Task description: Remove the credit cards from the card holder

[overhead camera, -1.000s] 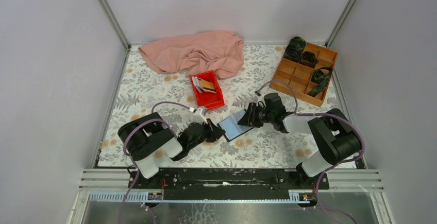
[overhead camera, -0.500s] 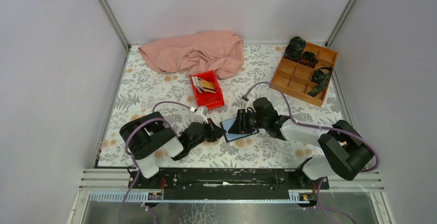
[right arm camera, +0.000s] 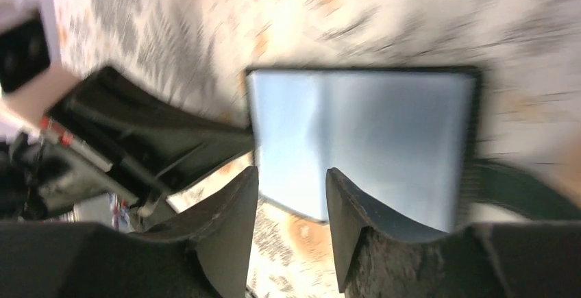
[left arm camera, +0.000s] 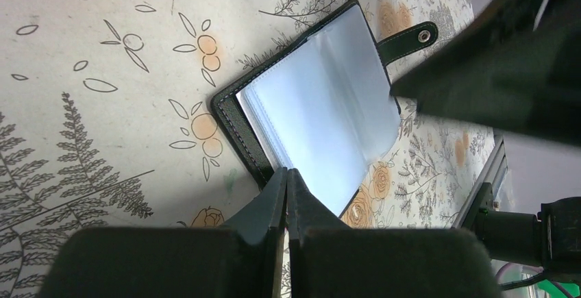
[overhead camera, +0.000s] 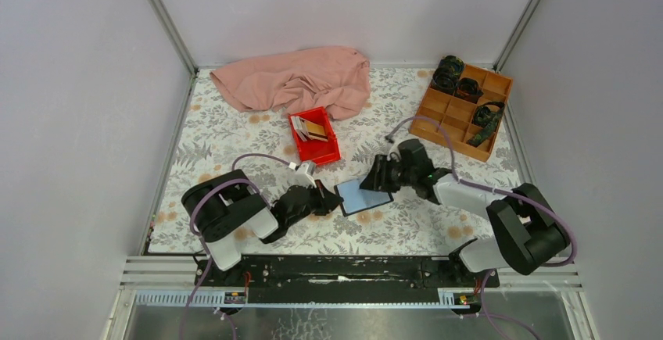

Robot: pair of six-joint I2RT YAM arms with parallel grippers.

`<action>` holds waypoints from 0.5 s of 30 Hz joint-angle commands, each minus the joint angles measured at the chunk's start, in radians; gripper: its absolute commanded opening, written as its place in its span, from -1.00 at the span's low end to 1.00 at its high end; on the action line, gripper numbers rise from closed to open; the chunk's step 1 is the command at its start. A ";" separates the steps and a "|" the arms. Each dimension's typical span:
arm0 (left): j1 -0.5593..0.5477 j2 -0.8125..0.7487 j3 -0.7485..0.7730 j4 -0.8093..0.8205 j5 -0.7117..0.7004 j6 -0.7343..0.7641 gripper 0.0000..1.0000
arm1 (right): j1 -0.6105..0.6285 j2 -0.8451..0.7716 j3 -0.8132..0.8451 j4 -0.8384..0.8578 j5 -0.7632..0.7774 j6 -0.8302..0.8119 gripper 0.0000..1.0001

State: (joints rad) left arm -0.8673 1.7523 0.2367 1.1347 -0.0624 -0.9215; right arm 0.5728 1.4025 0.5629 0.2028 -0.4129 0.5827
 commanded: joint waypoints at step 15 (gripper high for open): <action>0.007 0.008 -0.033 -0.086 0.009 0.033 -0.92 | -0.161 0.104 -0.044 0.022 0.041 -0.060 -0.12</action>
State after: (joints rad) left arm -0.8673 1.7424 0.2310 1.1278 -0.0608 -0.9211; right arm 0.4076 1.4796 0.5484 0.2157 -0.3946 0.5507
